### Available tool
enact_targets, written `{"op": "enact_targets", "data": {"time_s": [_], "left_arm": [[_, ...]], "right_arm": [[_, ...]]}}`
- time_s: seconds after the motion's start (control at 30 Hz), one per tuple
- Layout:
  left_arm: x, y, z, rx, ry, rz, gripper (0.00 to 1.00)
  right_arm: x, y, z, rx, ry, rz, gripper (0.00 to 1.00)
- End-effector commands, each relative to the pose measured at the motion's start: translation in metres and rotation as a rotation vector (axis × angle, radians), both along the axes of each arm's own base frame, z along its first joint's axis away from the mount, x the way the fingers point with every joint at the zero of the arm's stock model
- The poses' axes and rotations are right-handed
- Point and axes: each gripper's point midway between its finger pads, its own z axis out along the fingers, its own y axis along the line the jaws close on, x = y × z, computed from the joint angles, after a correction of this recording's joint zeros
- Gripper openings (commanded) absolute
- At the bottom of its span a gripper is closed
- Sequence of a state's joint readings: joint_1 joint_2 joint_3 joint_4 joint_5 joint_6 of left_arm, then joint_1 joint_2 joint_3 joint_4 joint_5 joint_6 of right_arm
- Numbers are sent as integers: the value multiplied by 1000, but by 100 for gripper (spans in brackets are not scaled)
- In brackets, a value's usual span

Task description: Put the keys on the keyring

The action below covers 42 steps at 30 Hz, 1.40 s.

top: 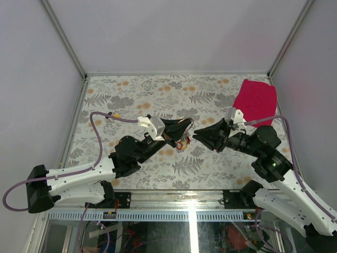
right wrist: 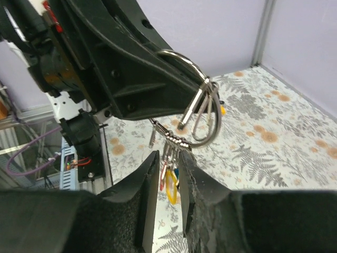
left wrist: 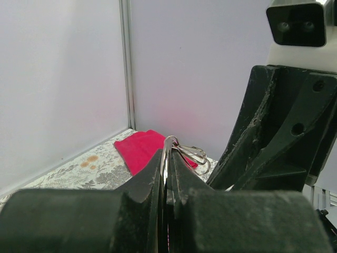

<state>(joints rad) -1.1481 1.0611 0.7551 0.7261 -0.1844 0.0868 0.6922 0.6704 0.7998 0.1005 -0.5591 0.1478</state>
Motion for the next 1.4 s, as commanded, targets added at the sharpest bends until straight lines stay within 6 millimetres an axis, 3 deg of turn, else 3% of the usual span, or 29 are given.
{"op": "enact_targets", "data": {"time_s": [0.0,0.13,0.43,0.8,1.07,1.37], "left_arm": [[-1,17,39,-118,-52,31,0],[-1,17,39,-119,-49,28,0],[-2,18,39,-120,-47,25,0],[-2,17,37,-120,-44,23,0],[-1,17,35,-118,-41,22,0],[-1,15,35,-116,-38,19,0]], "right_arm": [[13,-14,2,-20,-29,-123,27],[21,-21,8,2,-19,-190,27],[19,-14,32,95,-27,-154,29],[20,-14,46,148,-34,-156,26],[18,-12,51,165,-38,-139,30],[20,-11,53,174,-34,-141,27]]}}
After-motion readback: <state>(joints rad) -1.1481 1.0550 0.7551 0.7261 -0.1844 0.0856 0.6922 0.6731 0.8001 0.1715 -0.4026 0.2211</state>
